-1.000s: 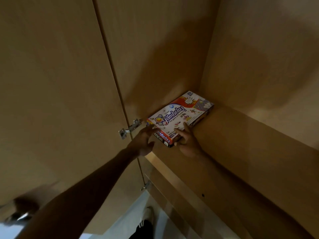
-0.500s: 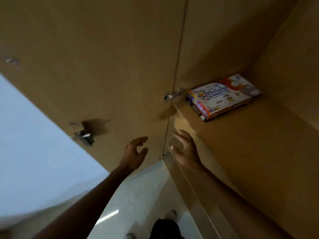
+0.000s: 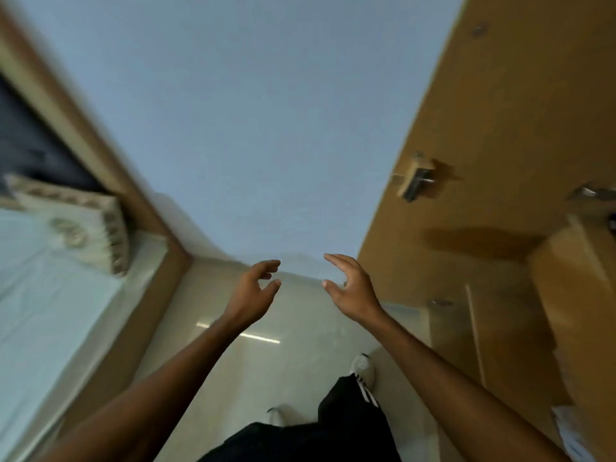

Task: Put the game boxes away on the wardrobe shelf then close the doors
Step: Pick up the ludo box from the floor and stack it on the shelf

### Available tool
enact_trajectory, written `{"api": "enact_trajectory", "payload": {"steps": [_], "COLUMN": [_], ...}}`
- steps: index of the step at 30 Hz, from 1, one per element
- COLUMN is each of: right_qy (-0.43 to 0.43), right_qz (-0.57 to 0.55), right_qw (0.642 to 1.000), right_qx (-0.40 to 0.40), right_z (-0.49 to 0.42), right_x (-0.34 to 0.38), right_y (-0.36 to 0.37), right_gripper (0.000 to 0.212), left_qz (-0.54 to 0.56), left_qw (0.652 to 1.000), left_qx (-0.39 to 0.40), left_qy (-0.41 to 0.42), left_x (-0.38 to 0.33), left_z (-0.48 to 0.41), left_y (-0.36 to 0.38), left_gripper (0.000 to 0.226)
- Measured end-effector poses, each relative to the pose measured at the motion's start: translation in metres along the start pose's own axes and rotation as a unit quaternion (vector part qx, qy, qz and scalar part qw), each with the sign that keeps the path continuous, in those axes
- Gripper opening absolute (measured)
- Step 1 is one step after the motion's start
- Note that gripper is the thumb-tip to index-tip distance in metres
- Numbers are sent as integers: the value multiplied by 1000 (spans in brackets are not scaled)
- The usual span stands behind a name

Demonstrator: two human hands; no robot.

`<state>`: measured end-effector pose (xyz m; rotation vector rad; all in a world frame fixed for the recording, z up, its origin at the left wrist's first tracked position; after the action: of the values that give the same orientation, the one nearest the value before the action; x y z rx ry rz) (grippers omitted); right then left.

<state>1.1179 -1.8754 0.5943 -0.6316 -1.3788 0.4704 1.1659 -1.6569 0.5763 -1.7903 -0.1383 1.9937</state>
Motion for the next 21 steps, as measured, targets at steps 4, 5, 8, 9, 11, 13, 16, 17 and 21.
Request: {"api": "enact_trajectory", "payload": {"steps": [4,5,8,9,11,13,16,17,21], "right_qy": [-65,-92,-152,-177,-214,-266,-333,-361,-421], "right_qz": [-5,-1,10,20,26,37,62,65,73], "right_qw": [992,985,961,949,928,894,830,809,741], "right_qx": [111,145,231,259,304,359,443,460,518], "right_z": [0,0,10,15,26,47,91,108,171], "right_x": [77,102,162,181,216,256,314,334,394], "right_y": [90,120,187,212,254,307,382,407,483], "right_gripper": [52,52,53,52,52,52,53,53,51], "left_qz": [2,12,38,53,70,99,121,124,147], "left_qw": [991,984,958,944,918,877,805,784,726], "left_qx": [-117,-158,-258,-296,-357,-429,-535,-561,-619], "left_qy": [-58,-76,-122,-136,-156,-190,-227,-235,-262], "left_x": [51,65,100,112,130,156,187,196,217], "left_z": [63,86,143,165,207,257,332,355,429], "left_y": [-101,-129,-184,-201,-226,-256,-291,-303,-341], "left_gripper": [39,39,39,39,39,38,38,37,36]}}
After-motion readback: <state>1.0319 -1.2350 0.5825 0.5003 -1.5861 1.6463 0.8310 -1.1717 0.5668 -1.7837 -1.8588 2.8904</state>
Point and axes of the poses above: each hand's wrist, its own z-axis away from the middle knuckle, its own y-axis out of the palm, x = y × z, the point moved 3 cm from there along -z, towards the middle knuckle, and after that the axes turned 7 degrees about z, right-handed, at the moved point
